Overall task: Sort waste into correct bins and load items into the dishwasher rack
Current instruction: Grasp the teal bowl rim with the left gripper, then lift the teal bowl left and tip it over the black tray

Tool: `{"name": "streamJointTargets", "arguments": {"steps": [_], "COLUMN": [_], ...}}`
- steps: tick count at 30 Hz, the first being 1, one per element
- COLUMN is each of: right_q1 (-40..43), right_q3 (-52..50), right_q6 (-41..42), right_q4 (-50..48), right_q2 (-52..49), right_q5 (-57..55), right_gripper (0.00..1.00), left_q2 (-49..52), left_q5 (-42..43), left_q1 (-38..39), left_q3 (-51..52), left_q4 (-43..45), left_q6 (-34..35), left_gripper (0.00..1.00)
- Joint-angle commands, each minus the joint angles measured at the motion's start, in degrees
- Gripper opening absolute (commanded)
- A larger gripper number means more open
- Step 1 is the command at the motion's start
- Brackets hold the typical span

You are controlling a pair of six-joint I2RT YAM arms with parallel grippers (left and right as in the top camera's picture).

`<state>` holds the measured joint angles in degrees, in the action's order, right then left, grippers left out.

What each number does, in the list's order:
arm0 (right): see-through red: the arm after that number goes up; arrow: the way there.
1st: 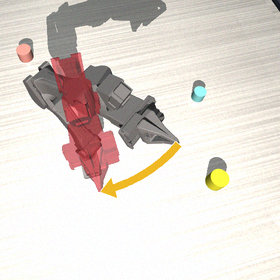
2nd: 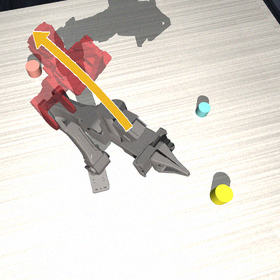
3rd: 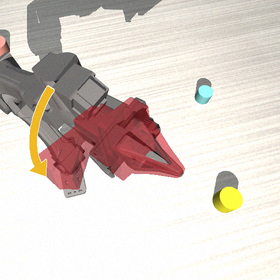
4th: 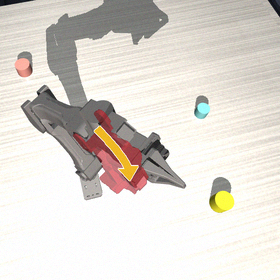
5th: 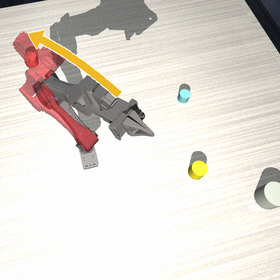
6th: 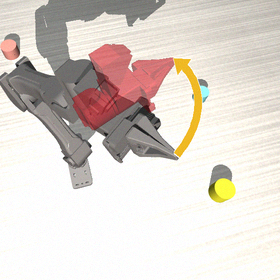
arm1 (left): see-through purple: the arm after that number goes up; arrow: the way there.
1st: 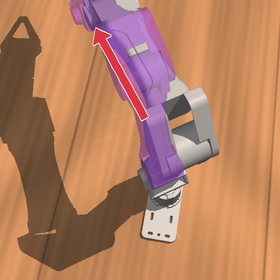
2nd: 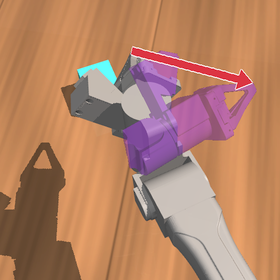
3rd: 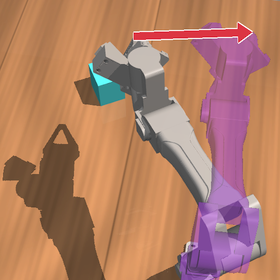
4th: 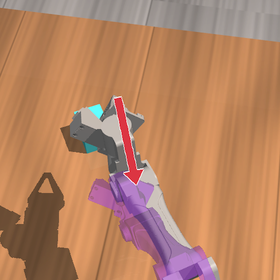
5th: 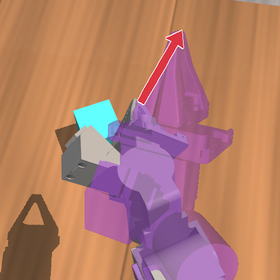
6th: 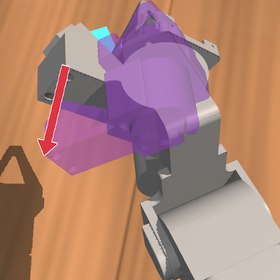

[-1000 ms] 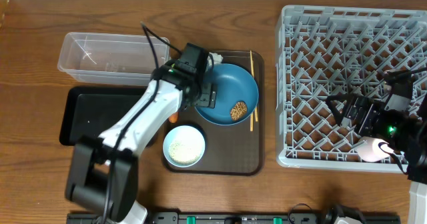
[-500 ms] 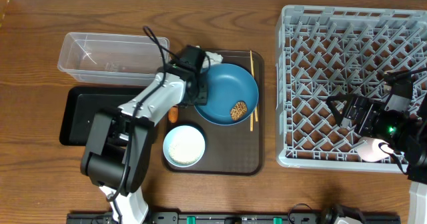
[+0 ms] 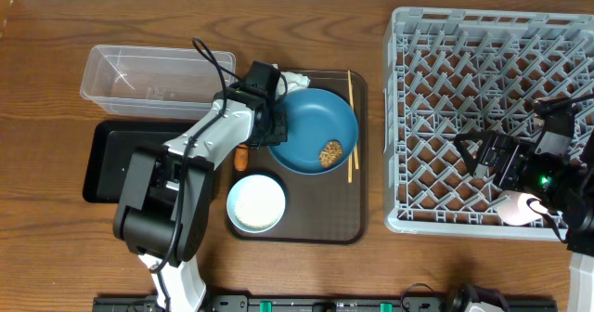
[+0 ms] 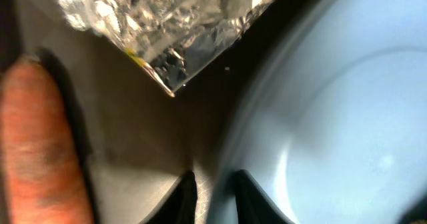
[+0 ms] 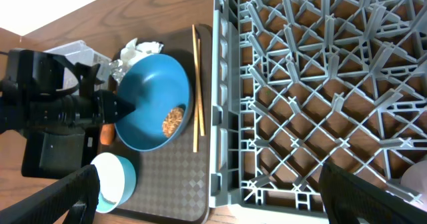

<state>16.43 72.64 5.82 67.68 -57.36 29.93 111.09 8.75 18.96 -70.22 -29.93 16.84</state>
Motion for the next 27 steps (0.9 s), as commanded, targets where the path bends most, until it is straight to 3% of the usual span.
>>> {"name": "streamJointTargets", "arguments": {"steps": [1, 9, 14, 20, 27], "right_q1": [-0.37, -0.37, -0.37, -0.37, -0.37], "right_q3": [0.42, 0.42, 0.42, 0.42, 0.42], "right_q6": [-0.79, -0.79, -0.79, -0.76, -0.76], "right_q4": [-0.13, 0.33, 0.31, 0.31, 0.22], "right_q2": [-0.02, -0.02, -0.02, -0.02, -0.02], "right_q5": [-0.46, -2.78, -2.78, -2.75, -2.75], "right_gripper": [0.97, 0.96, 0.96, 0.95, 0.95], "left_q2": [1.18, -6.03, -13.70, -25.38, -36.70], "left_q5": [-0.15, 7.61, 6.64, -3.80, -30.27], "left_q1": [-0.15, -1.62, -3.15, -7.54, -13.00], "left_q3": [-1.11, -1.18, -1.18, -1.18, -1.18], "left_q4": [-0.59, -3.76, -9.40, -18.38, -29.42], "left_q6": [-0.68, -4.81, -8.31, -8.37, -8.22], "left_gripper": [0.06, 0.06, 0.06, 0.06, 0.06]}}
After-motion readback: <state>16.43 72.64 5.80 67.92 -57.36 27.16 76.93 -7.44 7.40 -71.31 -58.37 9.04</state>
